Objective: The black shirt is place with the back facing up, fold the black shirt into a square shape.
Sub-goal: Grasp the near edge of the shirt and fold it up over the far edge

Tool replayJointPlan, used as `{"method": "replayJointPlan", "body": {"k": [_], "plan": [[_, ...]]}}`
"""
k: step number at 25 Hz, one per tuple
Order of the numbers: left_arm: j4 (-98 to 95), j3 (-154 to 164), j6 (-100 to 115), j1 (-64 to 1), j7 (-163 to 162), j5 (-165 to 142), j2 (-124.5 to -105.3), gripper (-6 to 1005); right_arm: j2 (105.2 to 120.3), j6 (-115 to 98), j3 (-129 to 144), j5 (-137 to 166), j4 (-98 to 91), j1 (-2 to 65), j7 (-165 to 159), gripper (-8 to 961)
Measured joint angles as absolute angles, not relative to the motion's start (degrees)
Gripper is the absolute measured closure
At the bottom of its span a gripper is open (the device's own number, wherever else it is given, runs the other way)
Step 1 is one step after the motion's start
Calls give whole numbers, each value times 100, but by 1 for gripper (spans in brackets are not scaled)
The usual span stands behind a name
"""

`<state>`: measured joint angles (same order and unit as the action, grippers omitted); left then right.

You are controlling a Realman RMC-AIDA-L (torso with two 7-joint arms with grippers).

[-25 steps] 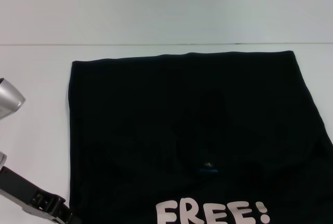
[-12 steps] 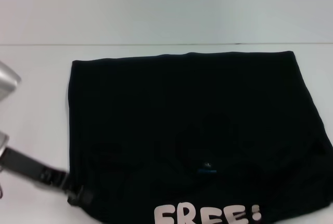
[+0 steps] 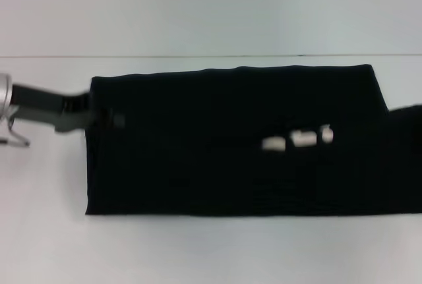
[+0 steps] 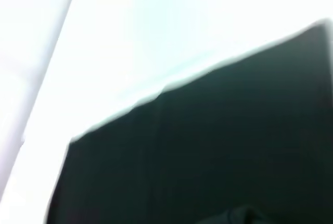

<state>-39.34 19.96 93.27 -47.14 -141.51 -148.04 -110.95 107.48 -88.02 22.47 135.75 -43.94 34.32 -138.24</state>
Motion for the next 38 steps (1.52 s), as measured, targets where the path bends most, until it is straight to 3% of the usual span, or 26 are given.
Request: {"method": "replayJointPlan", "body": {"k": [7, 14, 22, 31, 38], "plan": [[-3406, 2272, 7601, -4935, -14304, -14774, -11171, 984, 10827, -6919, 2428, 13601, -3530, 3855, -13769, 888], [-3355, 2541, 7170, -4983, -14335, -14724, -11303, 984, 11013, -6124, 2757, 13596, -3360, 4128, -13826, 885], [-3575, 2627, 6619, -5100, -14380, -14528, -11293, 983, 10968, -5841, 2755, 13227, -3408, 4362, -13864, 880], [-3468, 3215, 5581, -5000, -14390, -14567, -11470, 983, 11178, -4410, 3627, 13327, -2918, 4561, -13852, 875], [-3468, 3225, 5372, -4988, -14339, -14560, -11486, 983, 11206, -4092, 3762, 13321, -2918, 4604, -13875, 871]]}}
